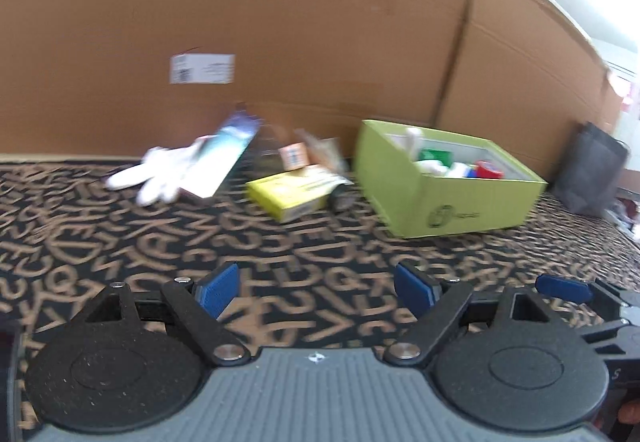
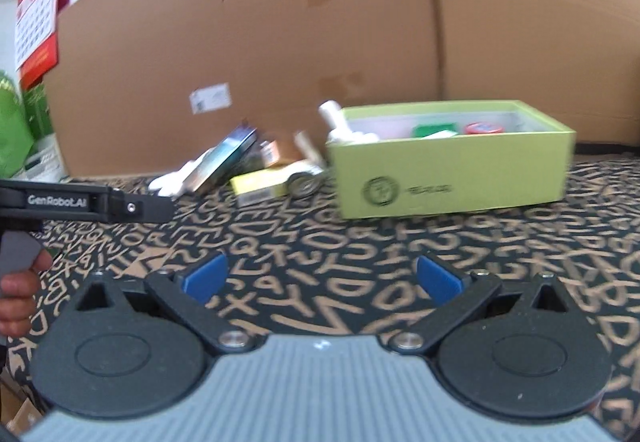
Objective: Organize objects
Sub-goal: 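Move both open tools back to the remaining items on the mat, then grasp the silver-blue VIVX box with the left tool while the right grasps the yellow medicine box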
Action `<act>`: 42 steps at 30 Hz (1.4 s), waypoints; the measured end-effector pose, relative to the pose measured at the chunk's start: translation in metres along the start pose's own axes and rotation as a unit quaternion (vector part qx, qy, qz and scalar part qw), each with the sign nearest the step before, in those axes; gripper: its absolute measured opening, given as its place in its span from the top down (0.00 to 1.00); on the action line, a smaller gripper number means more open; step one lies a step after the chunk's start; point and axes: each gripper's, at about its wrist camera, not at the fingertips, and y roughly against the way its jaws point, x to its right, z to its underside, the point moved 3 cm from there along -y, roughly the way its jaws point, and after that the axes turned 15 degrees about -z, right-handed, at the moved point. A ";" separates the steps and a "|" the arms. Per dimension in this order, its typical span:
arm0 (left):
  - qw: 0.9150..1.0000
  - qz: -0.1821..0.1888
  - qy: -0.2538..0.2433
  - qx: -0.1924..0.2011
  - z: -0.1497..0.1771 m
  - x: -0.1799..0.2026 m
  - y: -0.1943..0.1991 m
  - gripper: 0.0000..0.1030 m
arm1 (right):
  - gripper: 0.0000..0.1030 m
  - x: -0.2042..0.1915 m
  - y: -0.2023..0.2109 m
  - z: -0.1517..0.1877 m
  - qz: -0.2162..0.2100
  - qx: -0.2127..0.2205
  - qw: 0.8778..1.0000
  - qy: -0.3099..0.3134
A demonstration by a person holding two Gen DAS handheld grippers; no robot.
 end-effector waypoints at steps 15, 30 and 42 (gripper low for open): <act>0.997 -0.053 -0.055 0.017 -0.050 -0.051 -0.064 0.15 | 0.17 -0.037 -0.165 -0.057 -0.076 -0.073 0.994 0.041; 0.998 -0.050 -0.020 0.015 -0.109 -0.080 -0.142 0.21 | 0.00 -0.001 -0.271 -0.075 0.088 -0.063 0.986 -0.125; 0.999 -0.023 -0.040 -0.014 -0.090 -0.063 -0.158 0.21 | 0.13 0.007 -0.260 -0.061 0.068 -0.097 0.993 -0.026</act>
